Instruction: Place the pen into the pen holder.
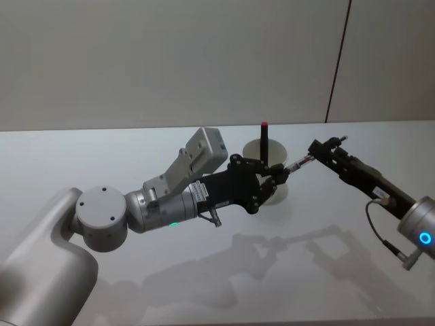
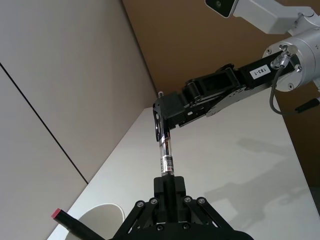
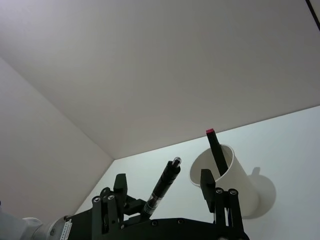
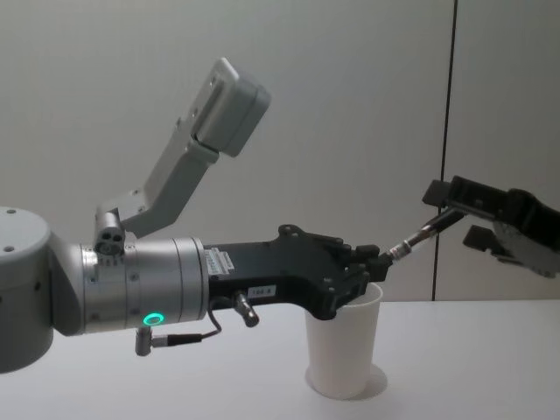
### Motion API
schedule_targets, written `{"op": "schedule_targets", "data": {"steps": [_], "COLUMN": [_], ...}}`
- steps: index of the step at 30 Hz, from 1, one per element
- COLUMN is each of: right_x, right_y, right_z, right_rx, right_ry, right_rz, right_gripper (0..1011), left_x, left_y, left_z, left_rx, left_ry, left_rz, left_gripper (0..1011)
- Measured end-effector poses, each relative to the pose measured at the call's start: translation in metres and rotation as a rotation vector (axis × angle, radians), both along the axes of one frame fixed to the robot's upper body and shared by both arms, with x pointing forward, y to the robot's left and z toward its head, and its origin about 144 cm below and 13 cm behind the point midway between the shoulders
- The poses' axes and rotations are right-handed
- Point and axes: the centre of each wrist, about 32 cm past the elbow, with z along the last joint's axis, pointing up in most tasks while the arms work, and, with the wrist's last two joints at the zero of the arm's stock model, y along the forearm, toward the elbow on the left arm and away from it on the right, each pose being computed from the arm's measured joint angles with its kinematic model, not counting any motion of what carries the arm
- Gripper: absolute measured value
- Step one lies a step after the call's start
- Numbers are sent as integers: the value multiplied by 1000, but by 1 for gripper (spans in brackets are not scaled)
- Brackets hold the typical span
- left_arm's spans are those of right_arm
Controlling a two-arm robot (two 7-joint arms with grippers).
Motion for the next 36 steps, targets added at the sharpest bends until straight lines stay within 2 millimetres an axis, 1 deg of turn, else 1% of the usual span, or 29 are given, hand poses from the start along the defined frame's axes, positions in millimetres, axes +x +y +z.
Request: {"op": "schedule_targets", "data": {"steps": [1,3,5,6,7,8,10,11,12,13,14,17,18,20,22,23,26,29,36], "right_x": [1,1,2,2,2,2,3,3,3,3,3,4,4,4,4,4,4,4,5], "right_y": [1,3,4,4,5,5,6,7,7,7,8,9,9,10,11,11,12,12,14], "right_z": [0,-1,-2,-2,-2,-2,-3,-3,-3,-4,-4,-5,-5,-5,-6,-6,-7,-7,-8], "right_rx": [4,10,13,15,18,20,23,28,29,32,34,43,48,53,63,65,76,82,93], "right_ry": [2,5,7,7,8,8,9,8,9,9,9,10,10,10,12,12,14,16,19], "right_rz": [1,2,2,2,3,3,3,3,3,3,3,2,1,0,-3,-3,-5,-7,-14], "right_gripper": [932,907,838,822,769,769,679,679,633,622,572,487,426,387,282,282,168,149,149], "left_x": [0,0,0,0,0,0,0,0,0,0,0,0,0,0,0,0,0,0,0], "left_y": [0,0,0,0,0,0,0,0,0,0,0,0,0,0,0,0,0,0,0], "left_z": [0,0,0,0,0,0,0,0,0,0,0,0,0,0,0,0,0,0,0], "left_rx": [0,0,0,0,0,0,0,0,0,0,0,0,0,0,0,0,0,0,0], "left_ry": [0,0,0,0,0,0,0,0,0,0,0,0,0,0,0,0,0,0,0], "left_rz": [0,0,0,0,0,0,0,0,0,0,0,0,0,0,0,0,0,0,0], "left_gripper": [129,129,129,129,129,129,129,129,129,129,129,129,129,129,129,129,129,129,129]}}
